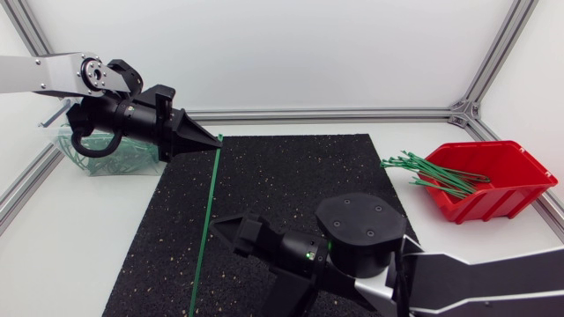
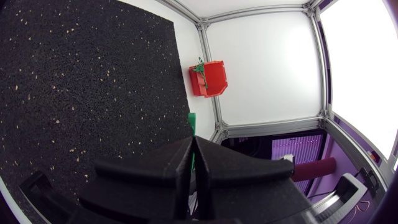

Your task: Take a green cable tie from the red box, thread the tail through the head to close it, then place it in the transparent bin on the left.

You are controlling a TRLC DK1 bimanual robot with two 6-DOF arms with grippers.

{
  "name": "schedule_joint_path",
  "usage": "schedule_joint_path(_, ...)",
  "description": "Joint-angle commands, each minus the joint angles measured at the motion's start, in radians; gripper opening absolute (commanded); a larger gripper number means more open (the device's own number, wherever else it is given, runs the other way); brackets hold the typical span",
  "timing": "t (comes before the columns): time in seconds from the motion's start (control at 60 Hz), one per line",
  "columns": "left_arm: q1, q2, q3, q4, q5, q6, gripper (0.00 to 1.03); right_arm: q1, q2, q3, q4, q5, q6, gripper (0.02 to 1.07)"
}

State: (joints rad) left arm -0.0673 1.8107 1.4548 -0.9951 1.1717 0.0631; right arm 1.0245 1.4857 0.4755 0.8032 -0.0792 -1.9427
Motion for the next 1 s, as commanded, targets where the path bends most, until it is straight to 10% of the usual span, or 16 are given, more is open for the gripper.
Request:
schedule_joint_path(0.0, -0.003, 0.029, 0.039, -0.034, 0.005, 0.08, 0.03, 0.016, 0.038, -0.025, 0.042, -0.021, -0.045, 0.99)
schedule_joint_path(0.983, -0.017, 0.035, 0.039, -0.053, 0.002, 0.132, 0.03, 0.12, 0.317, 0.051, 0.206, -0.102, -0.185, 0.97)
